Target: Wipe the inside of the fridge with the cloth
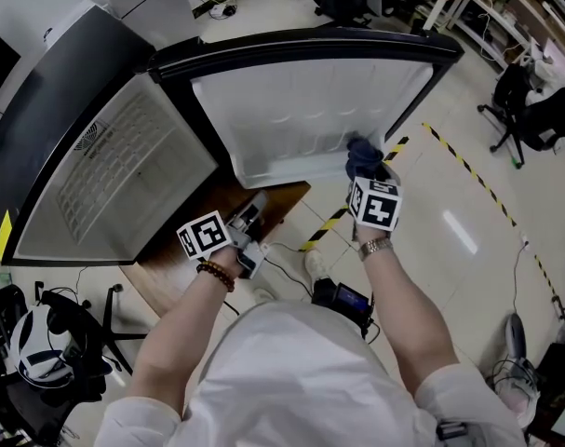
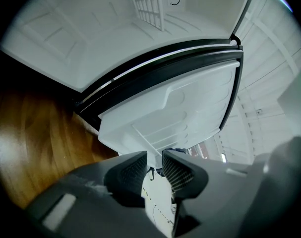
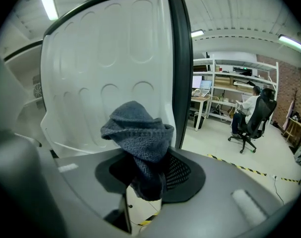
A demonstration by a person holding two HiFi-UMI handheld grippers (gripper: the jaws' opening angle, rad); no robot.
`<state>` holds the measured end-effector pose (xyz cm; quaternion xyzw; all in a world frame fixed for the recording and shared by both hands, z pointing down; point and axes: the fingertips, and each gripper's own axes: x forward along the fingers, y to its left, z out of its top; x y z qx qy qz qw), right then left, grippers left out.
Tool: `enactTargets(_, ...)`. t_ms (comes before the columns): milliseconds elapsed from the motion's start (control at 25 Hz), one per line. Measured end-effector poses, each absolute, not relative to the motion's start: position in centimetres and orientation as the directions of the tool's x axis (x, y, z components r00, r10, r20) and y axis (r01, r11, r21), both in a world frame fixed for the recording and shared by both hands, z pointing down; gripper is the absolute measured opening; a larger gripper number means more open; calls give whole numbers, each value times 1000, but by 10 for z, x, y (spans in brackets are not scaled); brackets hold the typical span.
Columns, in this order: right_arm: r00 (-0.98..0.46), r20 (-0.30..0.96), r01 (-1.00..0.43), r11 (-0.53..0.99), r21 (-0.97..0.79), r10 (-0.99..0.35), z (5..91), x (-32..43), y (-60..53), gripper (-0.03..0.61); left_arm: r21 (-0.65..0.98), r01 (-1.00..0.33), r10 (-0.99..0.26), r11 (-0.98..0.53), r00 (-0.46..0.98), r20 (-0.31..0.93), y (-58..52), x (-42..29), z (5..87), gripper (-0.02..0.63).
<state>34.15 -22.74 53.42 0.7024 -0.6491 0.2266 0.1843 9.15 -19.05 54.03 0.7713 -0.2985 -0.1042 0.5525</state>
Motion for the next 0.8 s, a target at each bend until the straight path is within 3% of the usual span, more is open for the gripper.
enactTargets(400, 60, 545, -994, -97, -40, -836, 526, 355, -221, 135, 914, -341, -573, -220, 803, 162, -189, 99, 538, 98)
enactTargets(800, -19, 511, -999, 1, -35, -859, 499, 326, -222, 135, 873, -373, -603, -315, 789, 120, -187, 84, 506, 94)
